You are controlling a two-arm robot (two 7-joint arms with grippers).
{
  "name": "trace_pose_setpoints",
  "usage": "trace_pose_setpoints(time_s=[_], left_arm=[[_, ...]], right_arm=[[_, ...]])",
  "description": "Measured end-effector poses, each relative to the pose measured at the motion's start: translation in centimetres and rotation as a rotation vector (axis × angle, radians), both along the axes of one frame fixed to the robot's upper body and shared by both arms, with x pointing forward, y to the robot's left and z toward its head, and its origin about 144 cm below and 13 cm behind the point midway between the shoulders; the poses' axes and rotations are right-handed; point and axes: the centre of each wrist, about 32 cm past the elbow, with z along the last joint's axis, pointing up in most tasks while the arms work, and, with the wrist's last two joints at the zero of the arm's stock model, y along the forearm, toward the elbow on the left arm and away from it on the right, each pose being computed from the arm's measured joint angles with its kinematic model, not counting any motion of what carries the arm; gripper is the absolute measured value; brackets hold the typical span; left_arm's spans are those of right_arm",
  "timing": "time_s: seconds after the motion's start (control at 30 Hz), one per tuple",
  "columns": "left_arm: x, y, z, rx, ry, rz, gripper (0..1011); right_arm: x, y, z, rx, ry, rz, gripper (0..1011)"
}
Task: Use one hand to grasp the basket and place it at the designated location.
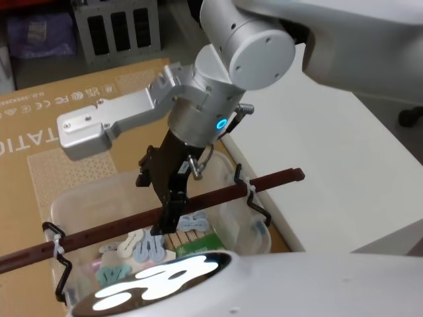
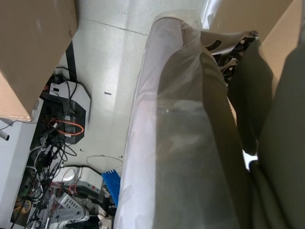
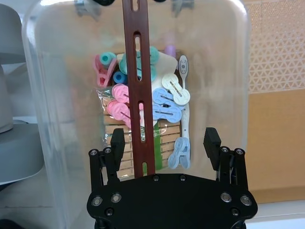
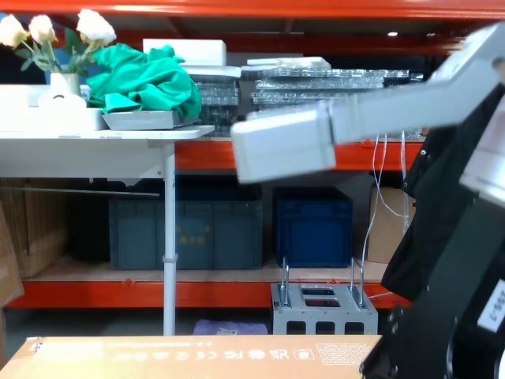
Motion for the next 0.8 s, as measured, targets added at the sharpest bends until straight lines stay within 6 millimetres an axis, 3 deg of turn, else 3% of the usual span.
trace_pose_setpoints(time_s=[0.63,0.8], left_arm=[[0.0,0.0,0.0,0.0,0.0,0.0,0],[0.0,0.0,0.0,0.0,0.0,0.0,0]], right_arm=[[-0.6,1.2,-2.6,-0.079,-0.004,-0.001,997],[-0.4,1.2,-2.6,-0.079,0.0,-0.006,880]])
